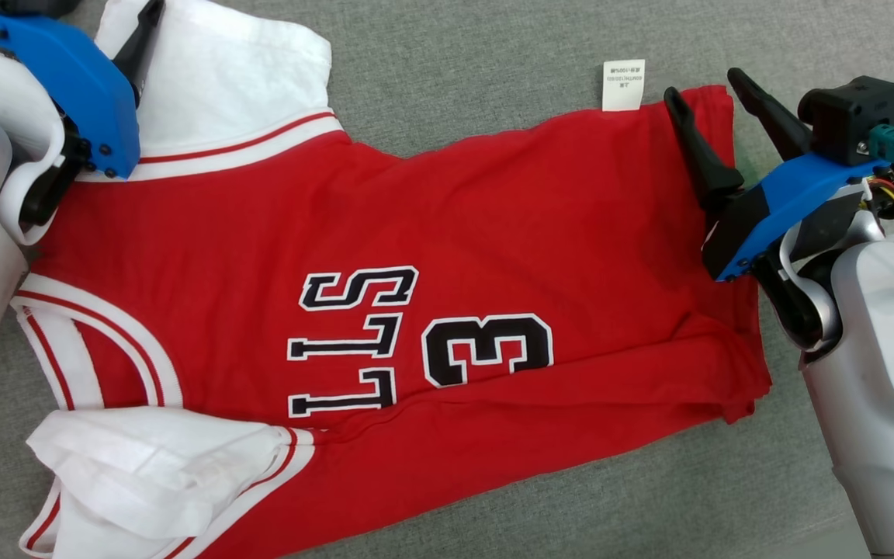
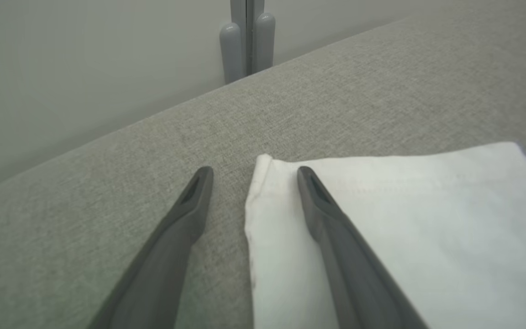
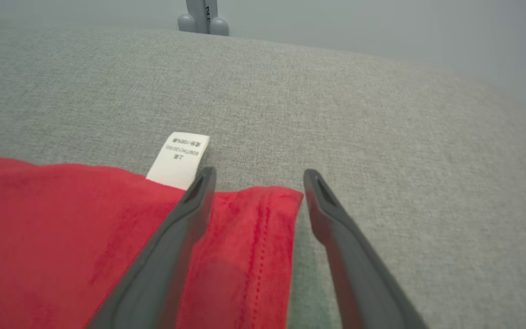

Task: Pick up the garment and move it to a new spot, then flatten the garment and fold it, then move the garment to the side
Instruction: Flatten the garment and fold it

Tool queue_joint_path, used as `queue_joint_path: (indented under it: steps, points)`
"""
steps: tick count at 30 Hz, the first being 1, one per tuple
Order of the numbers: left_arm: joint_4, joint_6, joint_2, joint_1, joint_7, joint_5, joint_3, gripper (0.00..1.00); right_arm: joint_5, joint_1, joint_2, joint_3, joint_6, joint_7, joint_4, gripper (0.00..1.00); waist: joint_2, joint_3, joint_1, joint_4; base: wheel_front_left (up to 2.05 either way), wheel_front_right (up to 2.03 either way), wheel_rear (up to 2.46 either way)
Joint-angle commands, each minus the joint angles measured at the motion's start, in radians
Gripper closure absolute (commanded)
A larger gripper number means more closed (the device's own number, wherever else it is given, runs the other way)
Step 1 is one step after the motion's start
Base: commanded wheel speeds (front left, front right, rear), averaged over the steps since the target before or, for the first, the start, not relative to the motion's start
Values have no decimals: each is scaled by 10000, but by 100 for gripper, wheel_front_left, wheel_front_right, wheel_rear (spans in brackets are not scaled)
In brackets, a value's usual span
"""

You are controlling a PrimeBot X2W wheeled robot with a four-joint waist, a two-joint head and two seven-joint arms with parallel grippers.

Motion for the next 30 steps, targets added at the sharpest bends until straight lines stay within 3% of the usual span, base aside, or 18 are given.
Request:
queue_joint_path:
  steps: [1, 5, 7, 8, 16, 30]
  points:
    - [119, -5, -37, -51, 122, -151, -165, 0, 33, -168, 44, 13, 1, -60, 47, 0, 0, 17, -1, -19, 0, 0, 0]
    - [301, -6, -58, -85, 511, -553, -689, 0, 89, -211, 14, 41, 1, -151, 170, 0, 0, 57, -1, -54, 0, 0, 0]
    - [314, -7, -59, -96, 789, -819, -938, 59, 96, -231, -33, 39, 1, -193, 217, 0, 0, 55, -1, -45, 0, 0, 0]
    - [299, -7, -54, -86, 924, -954, -1033, 100, 104, -241, -54, 43, 1, -188, 245, 0, 0, 54, -1, -37, 0, 0, 0]
    - [246, -4, -131, -780, 64, -1006, -1602, 100, 185, -400, -224, 174, 1, 37, 482, 0, 0, -199, -1, 148, 0, 0, 0]
    - [73, -4, -380, -1372, -915, -1139, -2475, 100, 400, -214, -789, 171, -1, 1760, 1080, 0, 0, -349, -1, 752, 0, 0, 0]
